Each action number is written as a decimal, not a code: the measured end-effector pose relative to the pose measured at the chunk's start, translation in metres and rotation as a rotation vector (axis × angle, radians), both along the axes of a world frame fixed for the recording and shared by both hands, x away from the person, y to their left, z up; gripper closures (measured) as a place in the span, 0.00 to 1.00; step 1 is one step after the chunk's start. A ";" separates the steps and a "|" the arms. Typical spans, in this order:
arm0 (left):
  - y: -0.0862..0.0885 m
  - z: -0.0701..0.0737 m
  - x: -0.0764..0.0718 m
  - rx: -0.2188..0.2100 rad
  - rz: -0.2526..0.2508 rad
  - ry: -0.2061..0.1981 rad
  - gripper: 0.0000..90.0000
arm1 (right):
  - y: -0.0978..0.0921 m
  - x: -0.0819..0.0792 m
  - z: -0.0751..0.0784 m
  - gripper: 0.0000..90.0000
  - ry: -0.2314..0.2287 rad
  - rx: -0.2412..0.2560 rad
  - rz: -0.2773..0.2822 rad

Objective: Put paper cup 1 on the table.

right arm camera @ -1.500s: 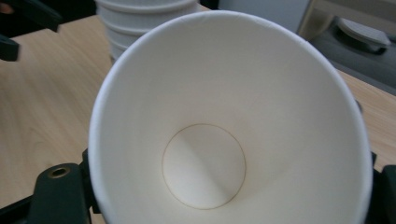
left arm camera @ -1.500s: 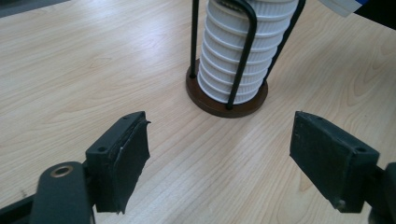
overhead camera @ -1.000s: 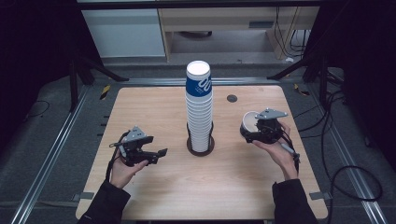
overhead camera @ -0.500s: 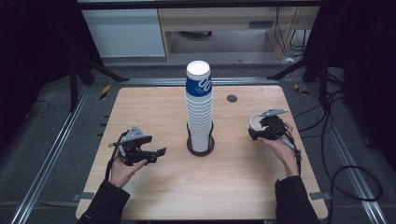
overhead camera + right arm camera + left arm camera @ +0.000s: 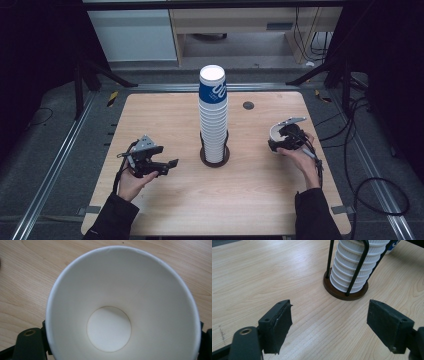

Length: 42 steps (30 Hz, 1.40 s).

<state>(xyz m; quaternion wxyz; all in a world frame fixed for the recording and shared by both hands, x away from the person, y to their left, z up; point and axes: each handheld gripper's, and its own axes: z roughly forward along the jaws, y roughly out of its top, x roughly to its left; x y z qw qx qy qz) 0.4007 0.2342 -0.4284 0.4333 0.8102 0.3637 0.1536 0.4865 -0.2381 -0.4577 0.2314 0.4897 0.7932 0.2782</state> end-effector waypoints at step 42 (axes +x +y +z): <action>0.002 0.000 0.000 0.003 0.002 0.004 0.21 | -0.003 -0.026 0.060 0.09 -0.266 0.151 0.013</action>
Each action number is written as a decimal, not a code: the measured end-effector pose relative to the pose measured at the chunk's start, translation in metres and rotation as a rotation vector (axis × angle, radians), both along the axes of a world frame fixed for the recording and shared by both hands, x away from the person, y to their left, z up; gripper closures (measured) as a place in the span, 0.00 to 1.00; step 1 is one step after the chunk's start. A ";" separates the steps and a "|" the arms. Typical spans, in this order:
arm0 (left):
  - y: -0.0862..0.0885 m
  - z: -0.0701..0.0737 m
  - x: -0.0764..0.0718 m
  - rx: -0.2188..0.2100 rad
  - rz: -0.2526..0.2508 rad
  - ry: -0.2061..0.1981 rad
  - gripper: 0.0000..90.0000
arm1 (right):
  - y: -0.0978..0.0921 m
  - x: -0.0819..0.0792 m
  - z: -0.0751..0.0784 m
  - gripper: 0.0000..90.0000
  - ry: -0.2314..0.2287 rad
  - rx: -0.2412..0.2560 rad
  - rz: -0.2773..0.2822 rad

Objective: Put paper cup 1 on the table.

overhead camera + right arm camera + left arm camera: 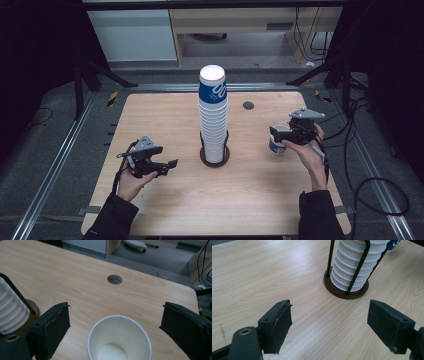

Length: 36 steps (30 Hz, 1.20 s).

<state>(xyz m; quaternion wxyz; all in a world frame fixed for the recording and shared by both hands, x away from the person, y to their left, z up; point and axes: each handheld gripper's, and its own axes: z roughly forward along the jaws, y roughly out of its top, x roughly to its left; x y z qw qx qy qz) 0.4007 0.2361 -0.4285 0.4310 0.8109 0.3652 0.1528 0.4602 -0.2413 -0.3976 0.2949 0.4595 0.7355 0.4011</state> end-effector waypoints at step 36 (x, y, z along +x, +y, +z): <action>0.002 -0.001 0.000 0.000 0.002 0.006 0.21 | 0.077 -0.048 0.099 0.12 -0.240 0.252 0.339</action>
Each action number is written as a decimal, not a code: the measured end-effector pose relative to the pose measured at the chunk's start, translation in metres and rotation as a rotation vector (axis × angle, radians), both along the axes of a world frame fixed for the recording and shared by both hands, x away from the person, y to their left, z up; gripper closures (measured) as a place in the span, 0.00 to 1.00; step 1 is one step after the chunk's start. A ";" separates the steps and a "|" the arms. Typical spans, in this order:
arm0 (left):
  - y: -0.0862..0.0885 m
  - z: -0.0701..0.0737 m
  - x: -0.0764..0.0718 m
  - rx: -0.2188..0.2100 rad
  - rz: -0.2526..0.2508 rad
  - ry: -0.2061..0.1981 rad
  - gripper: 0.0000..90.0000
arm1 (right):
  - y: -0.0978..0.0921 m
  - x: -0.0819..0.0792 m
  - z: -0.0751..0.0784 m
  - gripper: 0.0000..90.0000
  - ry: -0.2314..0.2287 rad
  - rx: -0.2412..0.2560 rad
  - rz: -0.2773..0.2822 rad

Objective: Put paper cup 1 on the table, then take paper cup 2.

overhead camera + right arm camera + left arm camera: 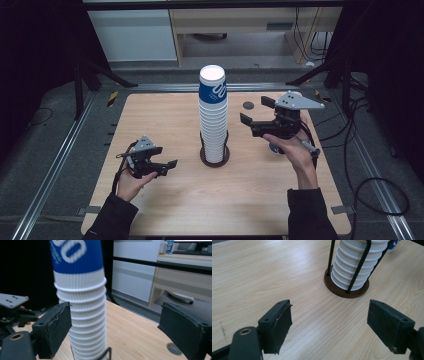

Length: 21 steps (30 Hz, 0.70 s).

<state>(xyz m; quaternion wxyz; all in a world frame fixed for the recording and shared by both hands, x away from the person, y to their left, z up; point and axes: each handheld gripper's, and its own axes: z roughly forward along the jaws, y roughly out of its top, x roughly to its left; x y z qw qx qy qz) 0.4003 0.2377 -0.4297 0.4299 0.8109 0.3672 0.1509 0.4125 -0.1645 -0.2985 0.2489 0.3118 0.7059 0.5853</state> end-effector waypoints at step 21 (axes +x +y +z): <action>-0.002 -0.002 0.000 0.007 -0.003 0.004 0.21 | 0.056 0.009 0.021 0.08 -0.026 0.040 0.092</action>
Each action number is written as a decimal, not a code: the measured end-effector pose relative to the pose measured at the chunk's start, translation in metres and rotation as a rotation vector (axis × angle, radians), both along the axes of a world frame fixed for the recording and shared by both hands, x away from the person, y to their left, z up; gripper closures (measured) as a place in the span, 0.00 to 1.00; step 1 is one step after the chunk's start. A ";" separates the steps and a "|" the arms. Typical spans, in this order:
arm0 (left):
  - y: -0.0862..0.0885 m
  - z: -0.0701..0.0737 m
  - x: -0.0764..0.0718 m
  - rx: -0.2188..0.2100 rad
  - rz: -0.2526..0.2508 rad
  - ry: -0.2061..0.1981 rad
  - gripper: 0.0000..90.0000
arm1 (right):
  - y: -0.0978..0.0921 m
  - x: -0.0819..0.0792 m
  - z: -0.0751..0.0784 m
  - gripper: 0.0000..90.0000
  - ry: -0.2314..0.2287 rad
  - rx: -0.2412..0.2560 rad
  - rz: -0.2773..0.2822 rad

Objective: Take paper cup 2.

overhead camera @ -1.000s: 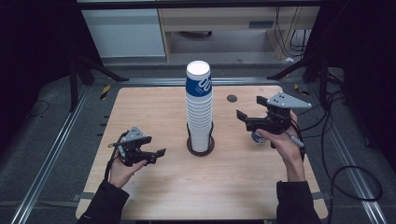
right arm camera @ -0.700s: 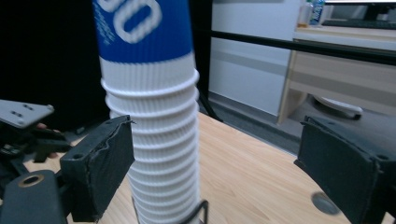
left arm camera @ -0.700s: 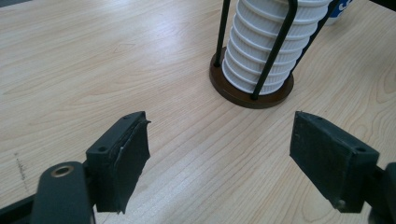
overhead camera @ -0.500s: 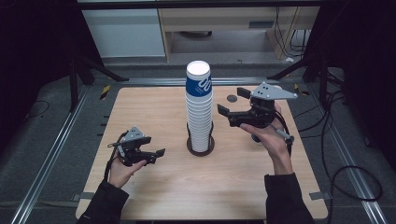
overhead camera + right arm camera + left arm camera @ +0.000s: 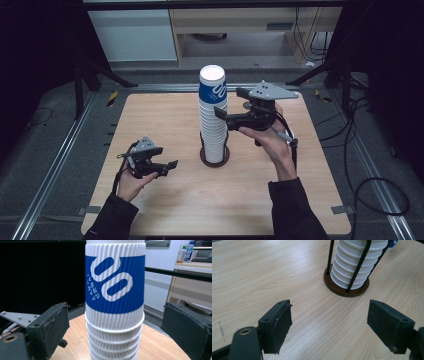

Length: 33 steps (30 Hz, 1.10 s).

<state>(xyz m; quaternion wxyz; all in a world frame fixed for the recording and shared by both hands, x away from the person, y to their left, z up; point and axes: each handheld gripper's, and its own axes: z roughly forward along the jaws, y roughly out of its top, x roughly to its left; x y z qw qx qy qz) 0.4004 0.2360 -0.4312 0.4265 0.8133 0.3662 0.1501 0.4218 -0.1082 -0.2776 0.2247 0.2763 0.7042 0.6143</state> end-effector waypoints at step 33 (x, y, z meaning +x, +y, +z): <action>0.000 -0.003 0.002 -0.003 0.005 0.011 0.22 | 0.045 0.039 -0.010 0.18 0.029 0.015 -0.038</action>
